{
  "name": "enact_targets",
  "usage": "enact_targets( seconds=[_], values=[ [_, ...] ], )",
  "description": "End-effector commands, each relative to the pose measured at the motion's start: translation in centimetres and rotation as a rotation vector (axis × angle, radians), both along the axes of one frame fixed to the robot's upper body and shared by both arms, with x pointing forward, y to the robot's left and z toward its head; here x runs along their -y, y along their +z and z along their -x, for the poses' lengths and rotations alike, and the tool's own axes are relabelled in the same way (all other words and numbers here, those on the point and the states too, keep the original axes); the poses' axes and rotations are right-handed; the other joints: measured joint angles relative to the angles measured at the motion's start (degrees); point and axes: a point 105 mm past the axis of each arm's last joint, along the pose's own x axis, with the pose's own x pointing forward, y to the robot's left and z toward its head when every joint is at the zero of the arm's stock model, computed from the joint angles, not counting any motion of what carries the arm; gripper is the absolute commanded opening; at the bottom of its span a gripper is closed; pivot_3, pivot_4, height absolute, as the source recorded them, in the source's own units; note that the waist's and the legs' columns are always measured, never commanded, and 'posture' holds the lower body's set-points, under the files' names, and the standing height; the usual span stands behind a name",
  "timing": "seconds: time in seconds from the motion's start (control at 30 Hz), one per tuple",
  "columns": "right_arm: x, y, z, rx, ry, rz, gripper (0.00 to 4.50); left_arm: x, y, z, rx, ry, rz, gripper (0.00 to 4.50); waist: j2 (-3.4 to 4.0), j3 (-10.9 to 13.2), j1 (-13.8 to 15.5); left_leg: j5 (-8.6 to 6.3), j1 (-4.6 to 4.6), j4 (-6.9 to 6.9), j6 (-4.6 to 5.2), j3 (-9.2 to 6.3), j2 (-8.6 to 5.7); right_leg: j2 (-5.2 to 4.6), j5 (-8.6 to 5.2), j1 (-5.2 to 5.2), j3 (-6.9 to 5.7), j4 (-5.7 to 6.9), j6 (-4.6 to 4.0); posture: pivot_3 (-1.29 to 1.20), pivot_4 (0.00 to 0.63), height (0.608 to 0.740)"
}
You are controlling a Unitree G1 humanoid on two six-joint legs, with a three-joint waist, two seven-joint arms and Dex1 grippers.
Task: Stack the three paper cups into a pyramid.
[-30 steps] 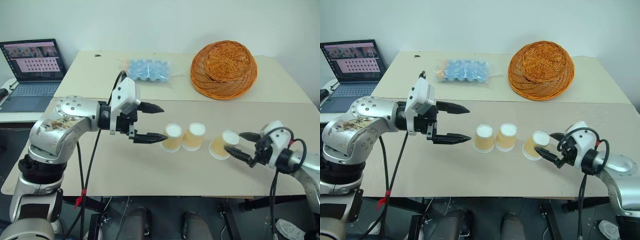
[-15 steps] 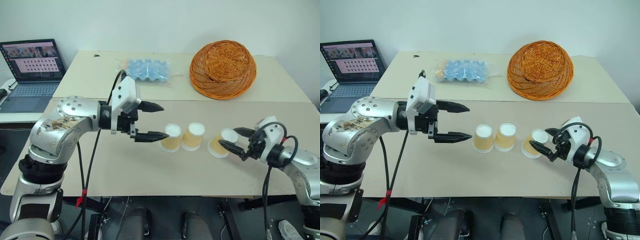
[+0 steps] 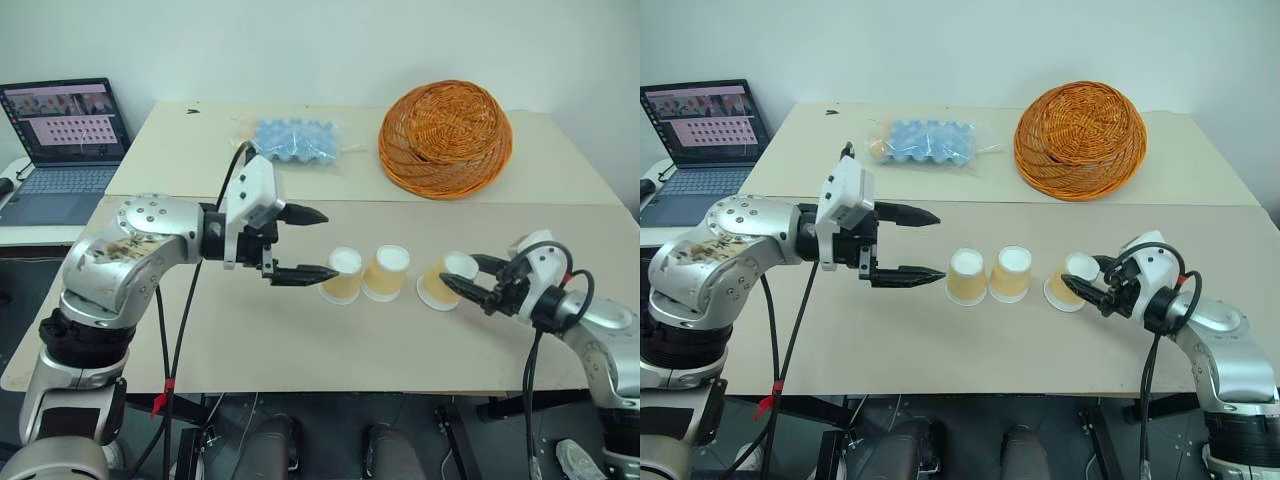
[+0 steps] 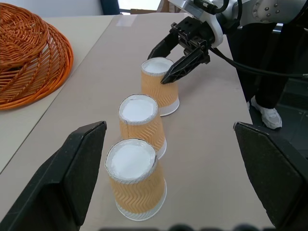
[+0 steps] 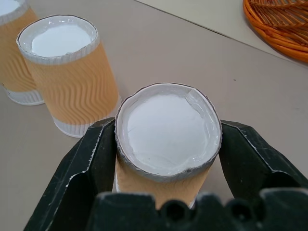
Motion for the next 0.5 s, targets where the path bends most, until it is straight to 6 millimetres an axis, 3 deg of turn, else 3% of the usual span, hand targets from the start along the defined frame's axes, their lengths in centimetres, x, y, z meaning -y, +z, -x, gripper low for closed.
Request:
enact_targets(
  seconds=[0.03,0.2,0.23,0.3,0.37,0.5],
  values=[
    [-0.6,6.0,0.3,0.182,0.051,-0.01,3.41,-0.2,0.8,0.6,0.033,-0.021,0.0,4.5,0.07,0.04,-0.12,0.0,0.0,0.0,0.0,0.0,0.0,0.0,0.0,-0.01,0.0,0.0,0.0,0.0,0.15,0.726],
    [-0.6,6.6,0.4,0.186,0.057,-0.018,3.41,-0.3,0.8,0.6,0.032,-0.024,0.0,4.5,0.06,0.04,0.17,-0.02,0.0,-0.04,0.03,-0.04,0.03,0.01,0.0,0.01,-0.05,-0.03,0.0,0.0,0.15,0.726],
    [-1.8,9.4,0.7,0.242,0.155,0.02,3.41,-1.0,0.9,1.1,0.025,-0.025,-0.009,4.5,0.07,0.05,0.17,-0.02,0.0,-0.03,0.03,-0.04,0.02,0.01,0.0,0.01,-0.06,-0.05,0.0,0.0,0.15,0.726],
    [-3.7,13.1,1.6,0.305,0.306,0.088,3.41,-2.2,1.2,1.6,0.012,-0.008,-0.014,4.5,0.59,0.47,-0.51,-0.01,-0.02,0.04,0.02,0.09,-0.02,-0.03,0.01,-0.04,0.08,-0.01,-0.01,0.0,0.15,0.726],
    [-4.4,14.2,2.0,0.308,0.376,0.113,3.41,-2.6,1.2,1.7,0.007,0.016,-0.016,4.5,0.88,0.67,-0.89,-0.03,-0.06,0.03,0.1,0.26,-0.06,-0.09,0.07,-0.16,0.26,-0.02,0.03,0.0,0.15,0.726],
    [-6.1,15.0,1.6,0.29,0.498,0.148,3.41,-3.1,0.5,2.0,-0.023,0.061,-0.013,4.5,0.46,0.52,-0.82,-0.14,0.16,-0.11,0.07,-0.02,0.22,0.15,-0.07,-0.01,-0.11,-0.03,-0.14,0.0,0.15,0.726]
  ],
)
